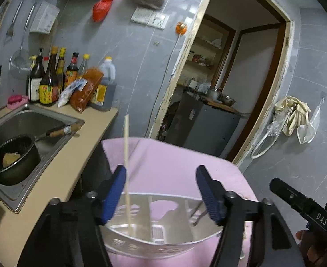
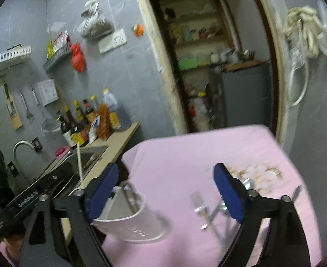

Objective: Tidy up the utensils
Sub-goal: 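Lower the chopstick into the white caddy and open the left tool while the right tool releases the tongs there, then move both open tools back over the utensil pile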

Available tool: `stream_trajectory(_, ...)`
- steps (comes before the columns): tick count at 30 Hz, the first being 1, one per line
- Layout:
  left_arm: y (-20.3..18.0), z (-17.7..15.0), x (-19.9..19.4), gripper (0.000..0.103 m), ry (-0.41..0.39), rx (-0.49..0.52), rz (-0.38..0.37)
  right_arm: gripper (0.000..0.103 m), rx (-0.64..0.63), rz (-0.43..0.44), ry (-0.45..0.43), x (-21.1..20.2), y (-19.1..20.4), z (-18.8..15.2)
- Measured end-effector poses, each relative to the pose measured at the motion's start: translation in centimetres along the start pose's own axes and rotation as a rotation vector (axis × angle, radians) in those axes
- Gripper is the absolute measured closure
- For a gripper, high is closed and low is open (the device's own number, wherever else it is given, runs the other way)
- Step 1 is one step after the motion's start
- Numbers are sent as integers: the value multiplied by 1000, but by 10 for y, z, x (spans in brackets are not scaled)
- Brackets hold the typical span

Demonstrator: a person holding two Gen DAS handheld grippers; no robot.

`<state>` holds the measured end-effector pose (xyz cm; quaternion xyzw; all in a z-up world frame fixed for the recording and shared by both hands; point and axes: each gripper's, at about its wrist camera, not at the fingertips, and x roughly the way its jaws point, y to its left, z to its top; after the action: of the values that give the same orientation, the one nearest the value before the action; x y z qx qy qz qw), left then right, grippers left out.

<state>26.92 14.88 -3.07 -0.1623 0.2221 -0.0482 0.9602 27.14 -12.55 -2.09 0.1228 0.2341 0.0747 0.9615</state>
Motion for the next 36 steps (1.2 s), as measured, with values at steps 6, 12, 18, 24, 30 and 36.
stream_trajectory(6,-42,-1,-10,16,-70,40,6,1,-56,-95,-125,-35,-28,19)
stream_trajectory(12,-86,-10,-17,6,-153,72,17,1,-108,-171,-198,-66,-63,34)
stream_trajectory(18,-134,-28,-10,5,-180,122,20,1,-124,-200,-180,-79,-107,35)
stream_trajectory(24,-172,-51,5,5,-175,145,25,1,-121,-214,-130,-69,-146,28)
stream_trajectory(30,-194,-75,24,5,-129,152,54,1,-88,-202,-23,-40,-187,18)
stream_trajectory(36,-197,-96,53,5,-2,121,97,1,-37,-165,140,0,-220,-3)
